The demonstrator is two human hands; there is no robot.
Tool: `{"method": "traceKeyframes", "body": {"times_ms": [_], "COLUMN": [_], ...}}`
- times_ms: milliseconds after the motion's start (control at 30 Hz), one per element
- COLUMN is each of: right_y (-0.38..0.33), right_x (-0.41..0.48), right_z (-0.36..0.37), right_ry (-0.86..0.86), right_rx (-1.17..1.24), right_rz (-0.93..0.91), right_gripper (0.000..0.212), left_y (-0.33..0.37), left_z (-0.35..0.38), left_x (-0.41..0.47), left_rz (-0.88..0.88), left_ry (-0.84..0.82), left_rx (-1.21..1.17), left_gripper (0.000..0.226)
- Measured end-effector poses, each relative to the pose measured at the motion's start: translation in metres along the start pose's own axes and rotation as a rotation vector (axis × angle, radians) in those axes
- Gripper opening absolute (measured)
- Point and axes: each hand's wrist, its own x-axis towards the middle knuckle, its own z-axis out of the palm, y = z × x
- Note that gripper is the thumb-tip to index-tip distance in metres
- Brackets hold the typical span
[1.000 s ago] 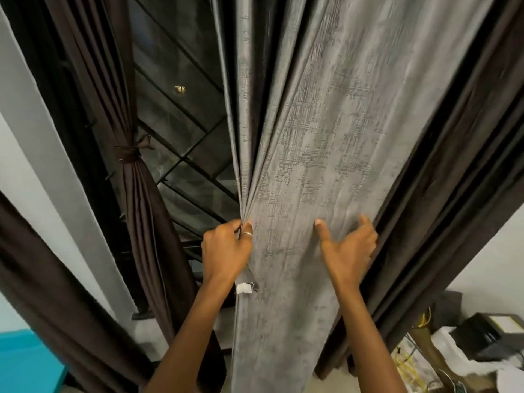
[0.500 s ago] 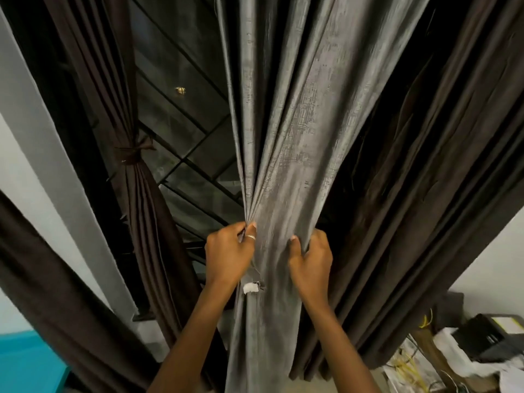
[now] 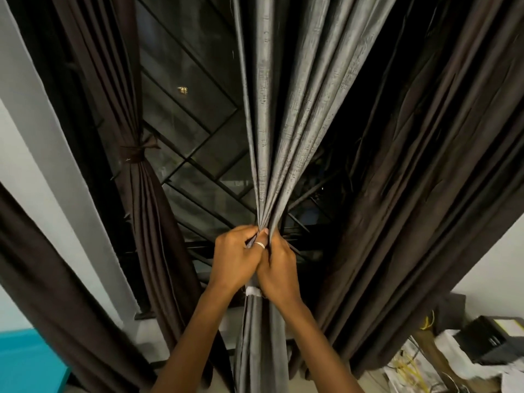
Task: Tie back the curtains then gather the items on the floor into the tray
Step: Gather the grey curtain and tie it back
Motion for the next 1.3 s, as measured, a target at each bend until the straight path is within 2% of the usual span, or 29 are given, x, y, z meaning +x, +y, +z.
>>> {"method": "traceKeyframes", "body": {"times_ms": [200, 233, 300, 367, 467, 567, 667, 767, 833, 933, 1000, 1033, 1100, 1167, 1300], "right_y": [-0.003, -0.003, -0.006, -0.006, -0.001, 0.001, -0.004, -0.011, -0.01, 0.006, 0.016, 0.019, 0.022, 0.022, 0.019], "right_x": [0.001, 0.001, 0.001, 0.001, 0.001, 0.002, 0.003, 0.001, 0.002, 0.013, 0.028, 0.037, 0.057, 0.076, 0.095], "right_z": [-0.007, -0.008, -0.009, -0.005, 0.001, 0.004, 0.003, -0.002, -0.008, -0.02, -0.035, -0.045, -0.066, -0.082, -0.089], "right_ry": [-0.085, -0.103, -0.139, -0.177, -0.199, -0.215, -0.208, -0.235, -0.274, -0.159, -0.068, -0.077, -0.193, -0.357, -0.624], "right_rx": [0.043, 0.044, 0.027, 0.016, -0.022, -0.015, 0.022, 0.036, 0.131, 0.223, 0.285, 0.357, 0.51, 0.57, 0.659], "right_rz": [0.001, -0.004, -0.036, -0.041, -0.003, -0.025, -0.048, -0.085, -0.059, 0.04, 0.125, 0.15, 0.177, 0.189, 0.232], "right_gripper": [0.043, 0.043, 0.045, 0.061, 0.078, 0.074, 0.085, 0.092, 0.09, 0.08, 0.082, 0.084, 0.091, 0.093, 0.06], "left_y": [0.001, 0.001, 0.005, 0.006, 0.009, 0.01, 0.011, 0.009, 0.005, 0.003, 0.002, 0.003, 0.002, -0.001, 0.001], "left_z": [0.0, 0.001, 0.002, 0.006, 0.011, 0.012, 0.011, 0.008, 0.004, -0.006, -0.014, -0.017, -0.022, -0.027, -0.035], "left_x": [-0.001, -0.001, 0.001, 0.005, 0.01, 0.012, 0.012, 0.012, 0.014, 0.016, 0.016, 0.015, 0.012, 0.011, 0.009], "left_rz": [-0.054, -0.082, -0.147, -0.197, -0.216, -0.215, -0.193, -0.162, -0.155, -0.138, -0.111, -0.098, -0.086, -0.079, -0.095], "left_ry": [-0.073, -0.086, -0.1, -0.095, -0.042, 0.009, 0.025, 0.003, -0.033, -0.097, -0.146, -0.171, -0.218, -0.268, -0.35], "left_rx": [-0.042, -0.052, -0.039, 0.029, 0.118, 0.131, 0.121, 0.087, 0.049, 0.027, 0.014, 0.004, -0.012, -0.057, -0.142], "left_gripper": [0.024, 0.028, 0.054, 0.069, 0.055, 0.043, 0.037, 0.031, 0.026, 0.018, 0.016, 0.016, 0.021, 0.015, 0.025]}}
